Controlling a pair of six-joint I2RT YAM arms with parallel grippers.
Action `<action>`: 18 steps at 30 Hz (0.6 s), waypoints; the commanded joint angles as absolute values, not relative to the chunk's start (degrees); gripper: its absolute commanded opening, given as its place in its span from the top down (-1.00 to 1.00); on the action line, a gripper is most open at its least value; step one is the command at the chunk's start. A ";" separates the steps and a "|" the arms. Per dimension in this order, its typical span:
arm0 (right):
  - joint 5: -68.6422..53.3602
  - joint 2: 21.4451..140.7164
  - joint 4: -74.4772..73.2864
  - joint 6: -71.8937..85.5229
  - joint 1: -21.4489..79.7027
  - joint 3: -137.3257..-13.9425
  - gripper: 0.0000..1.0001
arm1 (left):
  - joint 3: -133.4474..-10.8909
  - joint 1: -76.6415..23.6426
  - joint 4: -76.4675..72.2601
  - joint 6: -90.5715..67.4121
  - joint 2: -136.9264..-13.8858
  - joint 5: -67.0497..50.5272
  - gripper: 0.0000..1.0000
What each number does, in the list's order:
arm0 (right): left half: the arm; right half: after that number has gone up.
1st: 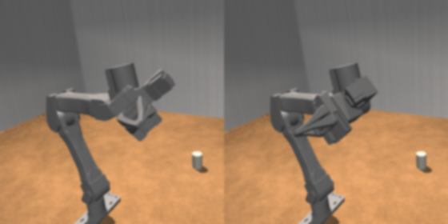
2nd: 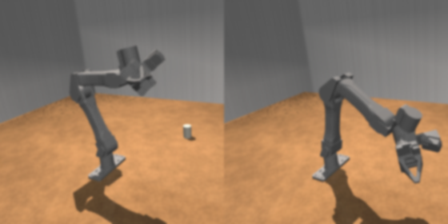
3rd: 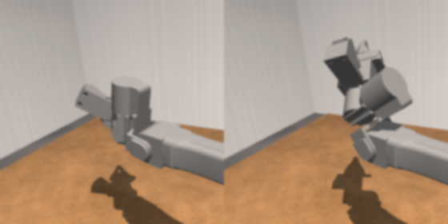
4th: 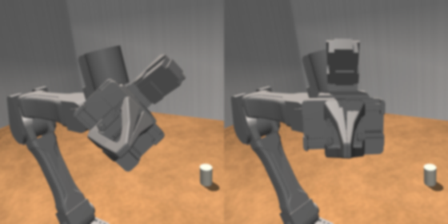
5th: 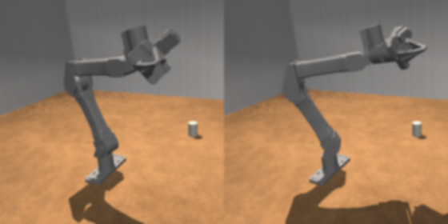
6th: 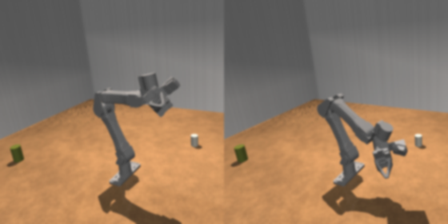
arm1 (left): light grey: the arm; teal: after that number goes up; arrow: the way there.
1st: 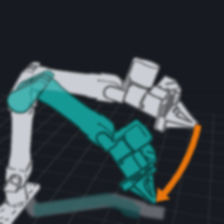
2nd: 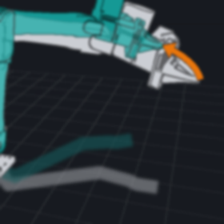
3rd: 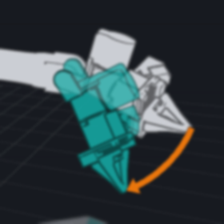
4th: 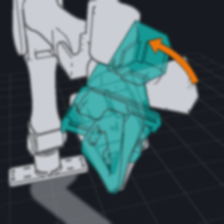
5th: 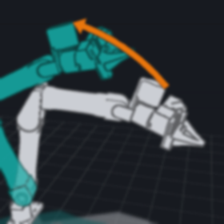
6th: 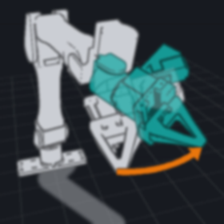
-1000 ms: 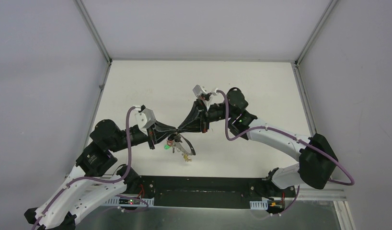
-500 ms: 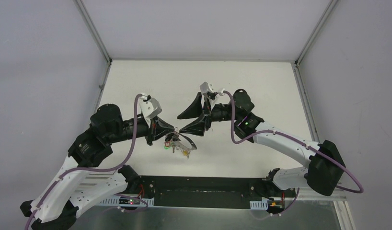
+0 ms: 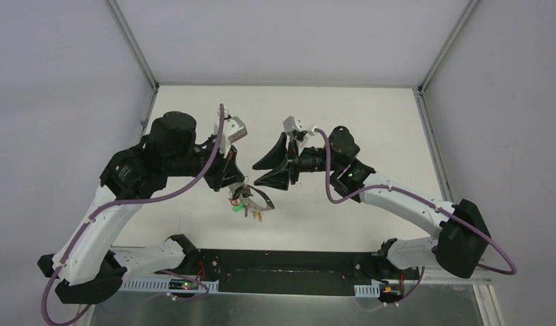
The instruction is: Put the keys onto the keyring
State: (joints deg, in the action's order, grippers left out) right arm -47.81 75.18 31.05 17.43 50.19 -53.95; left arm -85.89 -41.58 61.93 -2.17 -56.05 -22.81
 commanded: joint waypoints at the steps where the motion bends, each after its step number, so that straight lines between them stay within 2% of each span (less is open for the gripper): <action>1: -49.08 75.51 32.18 17.48 50.44 -57.03 -0.01 | -93.70 -41.75 69.86 -2.33 -59.13 -20.86 1.00; 11: -50.95 78.99 36.46 21.00 51.30 -58.80 0.13 | -102.51 -41.75 78.88 -1.82 -64.99 -17.96 1.00; 18: -51.50 82.19 38.33 22.80 52.61 -61.08 0.16 | -106.14 -41.75 84.38 -1.67 -68.71 -15.95 1.00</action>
State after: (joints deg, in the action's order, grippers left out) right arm -50.28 80.99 33.85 21.15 51.68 -57.58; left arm -102.76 -41.58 81.60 -2.00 -67.44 -18.09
